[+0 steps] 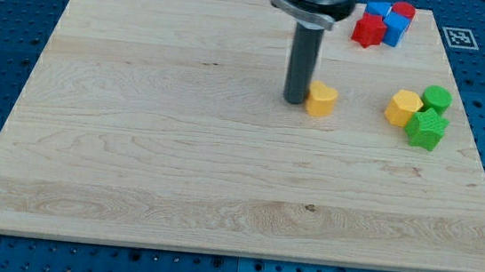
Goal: Move your arm to the center
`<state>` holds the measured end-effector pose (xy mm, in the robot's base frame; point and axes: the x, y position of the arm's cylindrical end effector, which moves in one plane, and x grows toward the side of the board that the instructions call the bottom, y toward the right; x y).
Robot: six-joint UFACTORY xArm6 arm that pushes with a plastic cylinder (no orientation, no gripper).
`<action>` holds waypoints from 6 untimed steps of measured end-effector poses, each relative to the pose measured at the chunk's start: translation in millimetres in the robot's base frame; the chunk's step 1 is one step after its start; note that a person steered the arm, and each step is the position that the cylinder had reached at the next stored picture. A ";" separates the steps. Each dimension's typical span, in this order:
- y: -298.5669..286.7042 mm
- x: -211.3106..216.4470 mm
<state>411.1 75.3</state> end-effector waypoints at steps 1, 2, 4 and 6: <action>33.1 2.1; 58.8 10.7; -6.8 41.7; -133.9 63.0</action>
